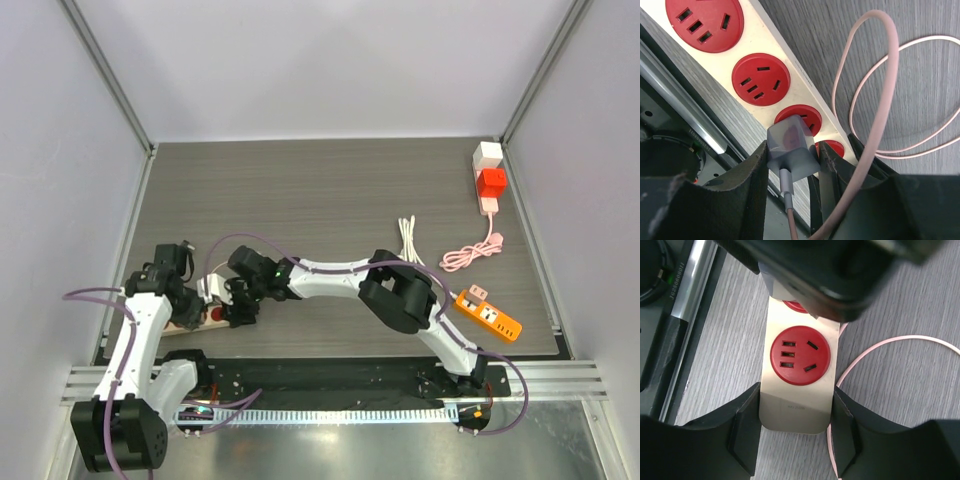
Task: Pull the plug off the socket
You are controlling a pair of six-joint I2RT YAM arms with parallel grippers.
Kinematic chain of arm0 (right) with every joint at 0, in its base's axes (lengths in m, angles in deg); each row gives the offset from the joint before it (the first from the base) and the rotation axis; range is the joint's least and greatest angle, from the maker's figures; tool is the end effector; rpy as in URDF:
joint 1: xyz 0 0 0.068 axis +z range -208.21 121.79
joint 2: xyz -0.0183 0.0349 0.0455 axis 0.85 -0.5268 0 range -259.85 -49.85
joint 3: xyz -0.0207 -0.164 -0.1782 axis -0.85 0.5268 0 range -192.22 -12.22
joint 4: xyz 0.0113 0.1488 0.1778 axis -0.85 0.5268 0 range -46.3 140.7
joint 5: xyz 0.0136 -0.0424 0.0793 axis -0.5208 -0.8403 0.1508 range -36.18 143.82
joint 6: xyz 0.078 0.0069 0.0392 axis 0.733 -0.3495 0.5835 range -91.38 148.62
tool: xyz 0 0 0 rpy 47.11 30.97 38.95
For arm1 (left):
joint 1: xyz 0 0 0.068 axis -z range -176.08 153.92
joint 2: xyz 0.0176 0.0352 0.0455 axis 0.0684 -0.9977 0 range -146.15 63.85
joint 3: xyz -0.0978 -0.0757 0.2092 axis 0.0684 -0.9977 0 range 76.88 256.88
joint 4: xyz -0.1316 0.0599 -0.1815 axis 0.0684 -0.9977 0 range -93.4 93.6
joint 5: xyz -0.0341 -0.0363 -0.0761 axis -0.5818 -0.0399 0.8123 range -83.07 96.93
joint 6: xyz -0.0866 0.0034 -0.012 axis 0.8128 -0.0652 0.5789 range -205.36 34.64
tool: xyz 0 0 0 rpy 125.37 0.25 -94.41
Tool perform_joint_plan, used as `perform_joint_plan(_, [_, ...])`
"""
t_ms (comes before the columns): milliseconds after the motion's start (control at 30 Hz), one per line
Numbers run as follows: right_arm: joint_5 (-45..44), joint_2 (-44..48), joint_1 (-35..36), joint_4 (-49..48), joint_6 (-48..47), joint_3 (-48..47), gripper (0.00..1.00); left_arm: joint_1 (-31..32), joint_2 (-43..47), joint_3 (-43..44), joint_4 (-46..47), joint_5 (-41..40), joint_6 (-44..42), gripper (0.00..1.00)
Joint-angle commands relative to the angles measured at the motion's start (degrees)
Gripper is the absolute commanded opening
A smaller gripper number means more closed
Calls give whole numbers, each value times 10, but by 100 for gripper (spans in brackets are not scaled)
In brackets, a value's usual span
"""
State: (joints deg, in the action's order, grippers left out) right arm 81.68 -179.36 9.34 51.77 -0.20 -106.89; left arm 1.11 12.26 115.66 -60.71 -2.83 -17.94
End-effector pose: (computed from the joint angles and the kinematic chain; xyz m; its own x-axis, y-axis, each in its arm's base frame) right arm 0.1506 0.4596 0.1235 0.2291 -0.5616 -0.7951 -0.9557 -0.2847 -0.0744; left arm 0.1293 0.0194 0.1606 -0.2944 -0.9255 -0.2382 -0.9321 0.3331 -0.1423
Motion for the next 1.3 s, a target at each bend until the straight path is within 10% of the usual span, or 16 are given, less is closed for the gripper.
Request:
perform_joint_plan(0, [107, -35, 15, 113, -6, 3, 1, 4, 17, 24, 107, 70, -12, 0])
perform_joint_plan(167, [122, -24, 4, 98, 24, 6, 67, 3, 13, 9, 111, 69, -7, 0])
perform_joint_plan(267, [191, -17, -15, 85, 57, 9, 81, 3, 25, 8, 117, 66, -11, 0])
perform_joint_plan(900, [140, 75, -109, -125, 537, 100, 95, 4, 39, 46, 76, 4, -60, 0])
perform_joint_plan(1267, [180, 13, -116, -264, 663, 71, 82, 4, 21, 88, 16, -24, -100, 0])
